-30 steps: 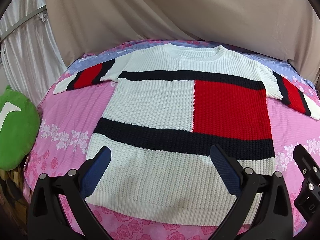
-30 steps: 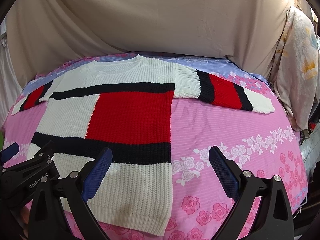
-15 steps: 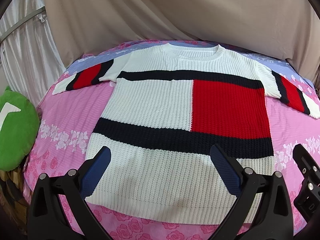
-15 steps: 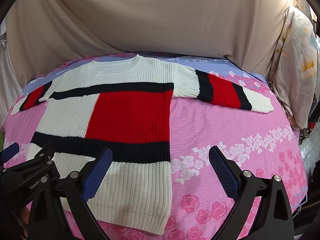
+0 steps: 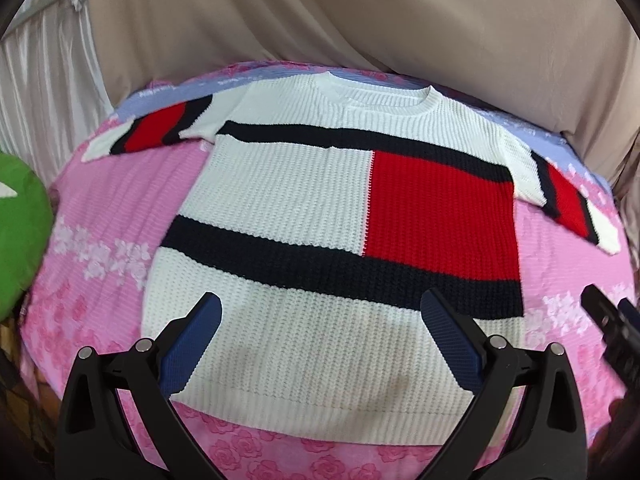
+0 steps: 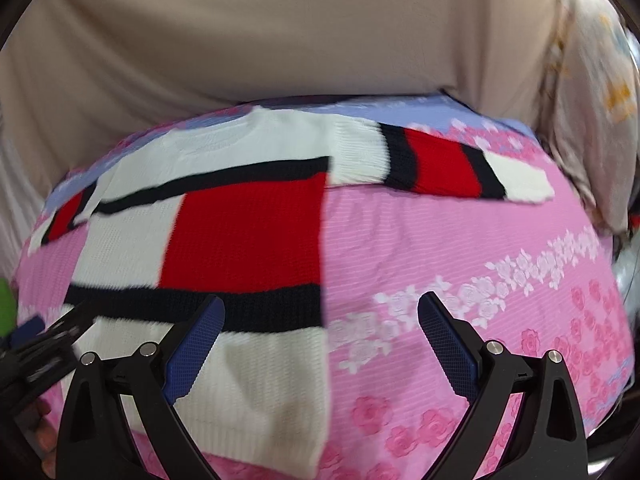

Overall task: Fold small clothes
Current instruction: 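Grasp the striped sleeve cuff with the right gripper and lift it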

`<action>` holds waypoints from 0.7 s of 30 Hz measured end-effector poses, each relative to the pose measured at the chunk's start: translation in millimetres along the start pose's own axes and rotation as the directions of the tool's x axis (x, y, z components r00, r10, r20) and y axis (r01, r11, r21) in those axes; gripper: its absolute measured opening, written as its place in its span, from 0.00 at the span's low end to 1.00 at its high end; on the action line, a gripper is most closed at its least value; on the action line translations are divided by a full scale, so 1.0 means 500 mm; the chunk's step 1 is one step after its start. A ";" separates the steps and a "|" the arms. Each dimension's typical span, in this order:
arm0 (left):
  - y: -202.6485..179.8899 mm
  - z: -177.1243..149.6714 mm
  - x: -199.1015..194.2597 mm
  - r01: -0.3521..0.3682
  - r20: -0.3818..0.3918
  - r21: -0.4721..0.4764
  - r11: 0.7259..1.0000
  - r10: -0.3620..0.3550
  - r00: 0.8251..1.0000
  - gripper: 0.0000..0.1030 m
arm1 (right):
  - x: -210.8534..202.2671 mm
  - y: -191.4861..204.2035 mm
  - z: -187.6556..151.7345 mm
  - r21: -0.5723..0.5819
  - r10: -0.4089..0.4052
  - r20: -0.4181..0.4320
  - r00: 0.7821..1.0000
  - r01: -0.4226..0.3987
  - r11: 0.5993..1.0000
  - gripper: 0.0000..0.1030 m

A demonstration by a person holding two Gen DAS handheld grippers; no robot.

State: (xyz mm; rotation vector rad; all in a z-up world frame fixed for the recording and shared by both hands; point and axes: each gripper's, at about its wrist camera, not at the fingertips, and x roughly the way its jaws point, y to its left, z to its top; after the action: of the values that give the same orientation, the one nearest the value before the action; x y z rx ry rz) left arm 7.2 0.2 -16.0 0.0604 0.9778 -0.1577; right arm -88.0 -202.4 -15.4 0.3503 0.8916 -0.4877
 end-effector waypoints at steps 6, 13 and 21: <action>-0.003 0.013 0.018 0.018 -0.010 -0.008 1.000 -0.018 1.000 0.95 | 0.115 -0.330 0.109 0.331 -0.042 -0.035 0.999 0.051 0.942 0.93; -0.041 0.014 0.046 0.047 -0.018 -0.026 0.999 -0.047 0.999 0.95 | 0.276 -0.603 0.203 0.491 -0.097 -0.070 0.993 0.119 0.863 0.86; -0.088 0.015 0.059 0.071 -0.018 -0.006 0.997 -0.071 0.997 0.87 | 0.368 -0.666 0.208 0.617 -0.013 -0.027 1.000 0.027 0.786 0.55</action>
State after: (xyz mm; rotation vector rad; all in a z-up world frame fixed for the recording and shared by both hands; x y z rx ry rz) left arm 22.6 -47.5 -35.1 0.0221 0.9986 -0.2198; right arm -102.2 -578.8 -132.9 0.9537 0.7352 -0.7987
